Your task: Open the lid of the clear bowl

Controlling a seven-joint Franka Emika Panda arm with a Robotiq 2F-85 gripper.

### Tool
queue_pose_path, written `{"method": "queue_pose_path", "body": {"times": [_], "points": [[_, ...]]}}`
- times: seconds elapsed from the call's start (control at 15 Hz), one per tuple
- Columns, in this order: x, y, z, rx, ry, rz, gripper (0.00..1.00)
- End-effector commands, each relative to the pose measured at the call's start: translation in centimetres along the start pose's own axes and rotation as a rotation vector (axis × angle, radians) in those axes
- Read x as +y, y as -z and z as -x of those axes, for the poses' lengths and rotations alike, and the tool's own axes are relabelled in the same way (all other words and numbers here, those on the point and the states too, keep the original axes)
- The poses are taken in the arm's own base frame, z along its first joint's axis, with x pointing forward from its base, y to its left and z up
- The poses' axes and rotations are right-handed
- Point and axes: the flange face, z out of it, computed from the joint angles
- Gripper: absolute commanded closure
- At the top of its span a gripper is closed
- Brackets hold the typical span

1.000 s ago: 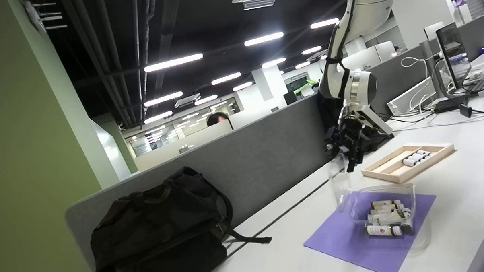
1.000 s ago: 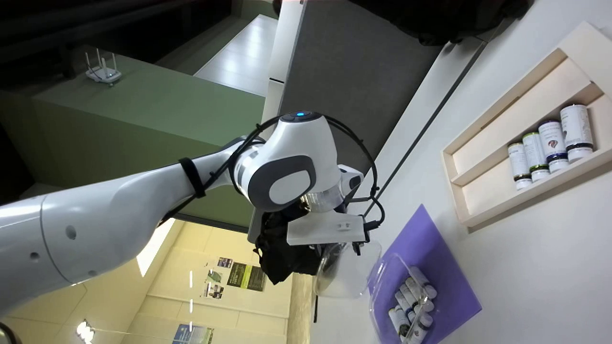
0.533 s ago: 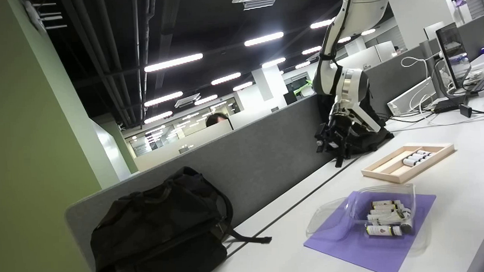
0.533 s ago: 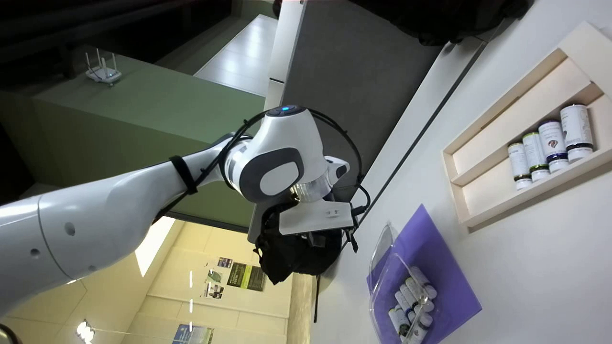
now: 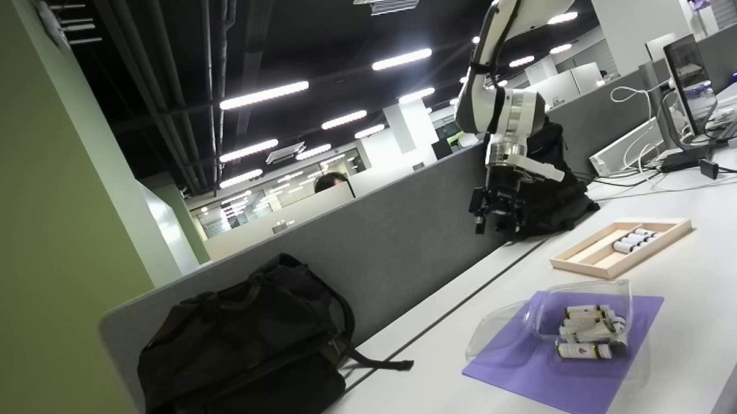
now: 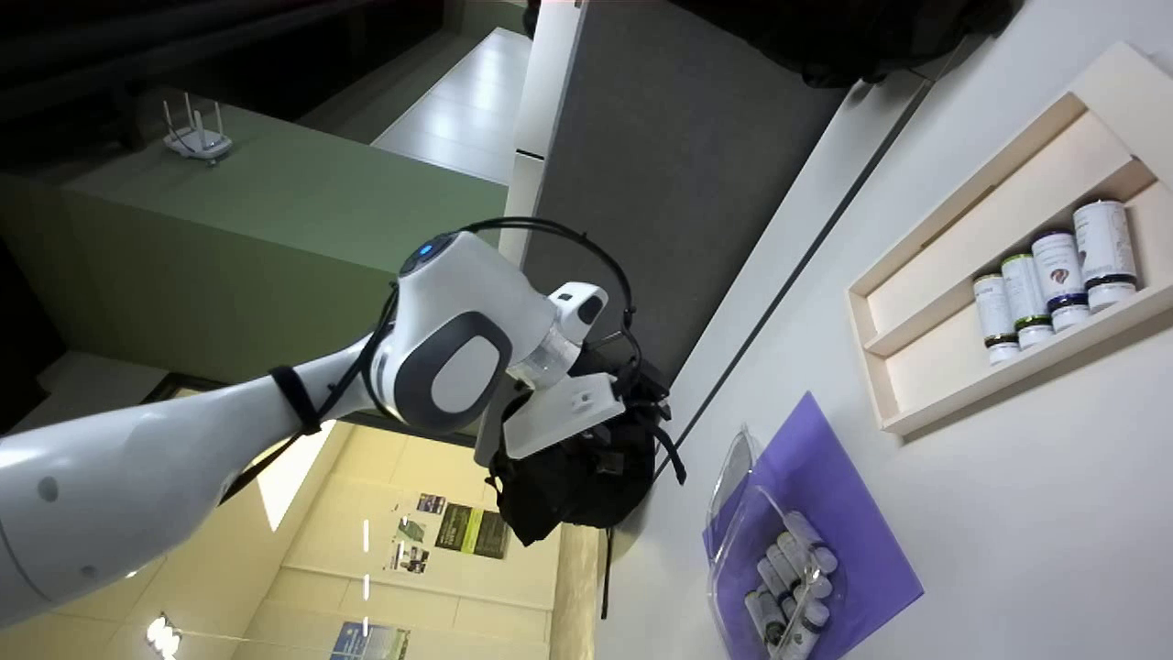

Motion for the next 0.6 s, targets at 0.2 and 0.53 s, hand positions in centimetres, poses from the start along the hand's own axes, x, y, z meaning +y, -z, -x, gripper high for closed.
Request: {"method": "queue_pose_path", "body": {"times": [0.2,0.53], "points": [[-5.1,4.9,4.5,0.042,-0.038,0.349,0.00],[-4.9,5.9,4.7,0.001,-0.043,0.431,0.00]]}}
